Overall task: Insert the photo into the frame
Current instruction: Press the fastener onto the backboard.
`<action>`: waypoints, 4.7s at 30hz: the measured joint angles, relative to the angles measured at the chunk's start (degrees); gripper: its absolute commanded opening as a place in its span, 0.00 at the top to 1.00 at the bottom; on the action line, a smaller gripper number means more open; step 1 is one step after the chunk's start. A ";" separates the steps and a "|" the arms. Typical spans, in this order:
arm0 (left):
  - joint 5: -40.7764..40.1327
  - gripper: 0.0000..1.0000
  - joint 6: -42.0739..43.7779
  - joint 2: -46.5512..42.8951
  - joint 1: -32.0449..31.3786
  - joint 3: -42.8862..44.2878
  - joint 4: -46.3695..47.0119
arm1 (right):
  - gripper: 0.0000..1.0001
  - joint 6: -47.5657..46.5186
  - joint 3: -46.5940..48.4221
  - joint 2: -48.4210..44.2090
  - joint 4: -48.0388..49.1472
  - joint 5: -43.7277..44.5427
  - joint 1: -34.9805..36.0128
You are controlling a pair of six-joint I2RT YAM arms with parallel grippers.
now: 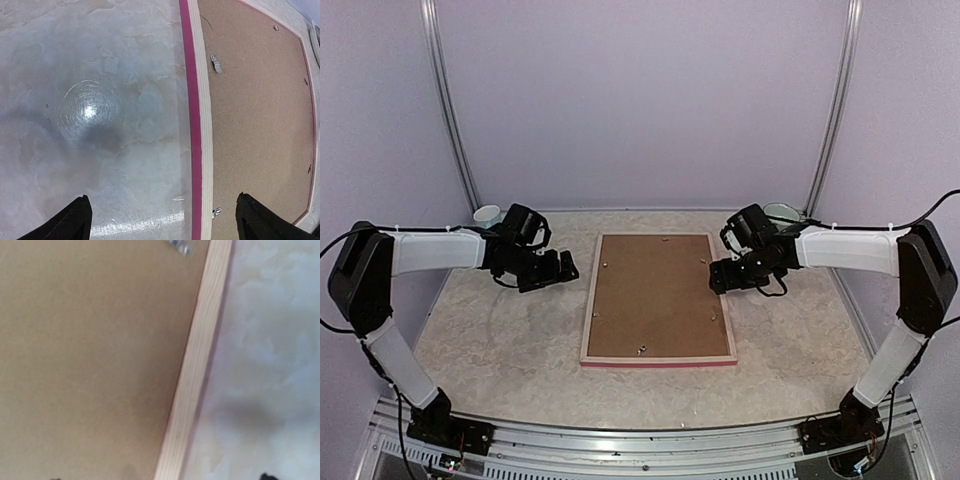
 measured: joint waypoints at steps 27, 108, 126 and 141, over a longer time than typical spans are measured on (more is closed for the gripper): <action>-10.91 0.01 2.21 11.82 -1.25 19.12 -4.76 | 0.10 -3.21 3.63 -2.43 -1.03 -4.22 -6.54; -10.64 0.01 -0.33 19.34 -9.92 10.95 10.95 | 0.21 -2.89 -16.87 -1.70 16.85 -0.48 2.78; -10.60 0.01 -0.33 19.34 -9.92 10.32 11.02 | 0.28 -2.93 -16.90 -0.22 18.01 -0.31 2.78; -9.51 0.01 -0.57 18.60 -9.27 8.83 12.68 | 0.31 -3.50 -16.87 -0.04 18.05 -0.02 2.80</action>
